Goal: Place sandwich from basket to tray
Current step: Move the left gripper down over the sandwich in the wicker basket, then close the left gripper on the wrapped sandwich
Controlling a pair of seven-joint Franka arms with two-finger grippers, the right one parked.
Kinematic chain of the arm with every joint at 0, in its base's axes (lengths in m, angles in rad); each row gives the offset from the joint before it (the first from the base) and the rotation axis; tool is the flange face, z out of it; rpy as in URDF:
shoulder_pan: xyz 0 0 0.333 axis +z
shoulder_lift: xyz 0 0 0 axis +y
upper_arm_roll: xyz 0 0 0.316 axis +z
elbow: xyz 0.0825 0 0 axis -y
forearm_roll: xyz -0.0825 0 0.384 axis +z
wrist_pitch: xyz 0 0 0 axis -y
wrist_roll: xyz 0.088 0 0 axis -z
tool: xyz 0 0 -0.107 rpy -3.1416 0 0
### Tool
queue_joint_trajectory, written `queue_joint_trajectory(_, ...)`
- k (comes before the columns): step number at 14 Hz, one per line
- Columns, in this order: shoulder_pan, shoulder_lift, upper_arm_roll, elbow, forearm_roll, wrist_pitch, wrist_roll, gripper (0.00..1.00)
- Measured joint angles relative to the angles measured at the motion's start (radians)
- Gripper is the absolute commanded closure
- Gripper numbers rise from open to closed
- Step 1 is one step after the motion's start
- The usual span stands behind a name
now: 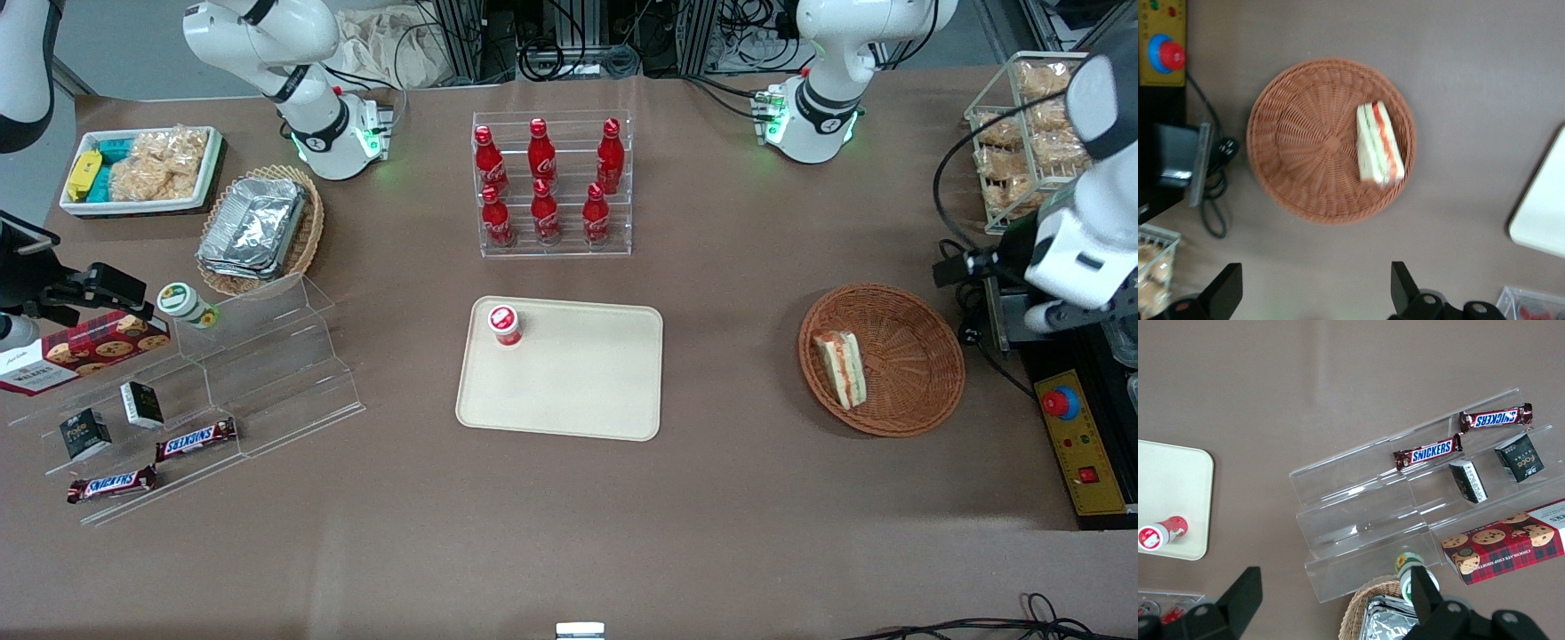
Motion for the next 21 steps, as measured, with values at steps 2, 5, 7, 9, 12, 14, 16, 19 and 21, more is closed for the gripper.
queue_joint_trajectory(2, 0.000, 0.051, 0.000, -0.029, 0.000, 0.080, -0.028, 0.00)
queue_joint_trajectory(5, -0.004, 0.088, -0.008, -0.136, 0.000, 0.246, -0.105, 0.00)
queue_joint_trajectory(7, -0.005, 0.102, -0.029, -0.228, 0.000, 0.374, -0.174, 0.00)
queue_joint_trajectory(9, -0.007, 0.127, -0.053, -0.289, 0.005, 0.462, -0.223, 0.00)
queue_joint_trajectory(12, -0.008, 0.177, -0.080, -0.328, 0.068, 0.555, -0.305, 0.00)
queue_joint_trajectory(14, -0.009, 0.212, -0.097, -0.337, 0.105, 0.592, -0.349, 0.00)
queue_joint_trajectory(16, -0.009, 0.246, -0.107, -0.342, 0.144, 0.620, -0.374, 0.00)
queue_joint_trajectory(19, -0.009, 0.276, -0.112, -0.351, 0.216, 0.627, -0.386, 0.37)
queue_joint_trajectory(21, -0.009, 0.278, -0.113, -0.354, 0.226, 0.627, -0.392, 0.64)
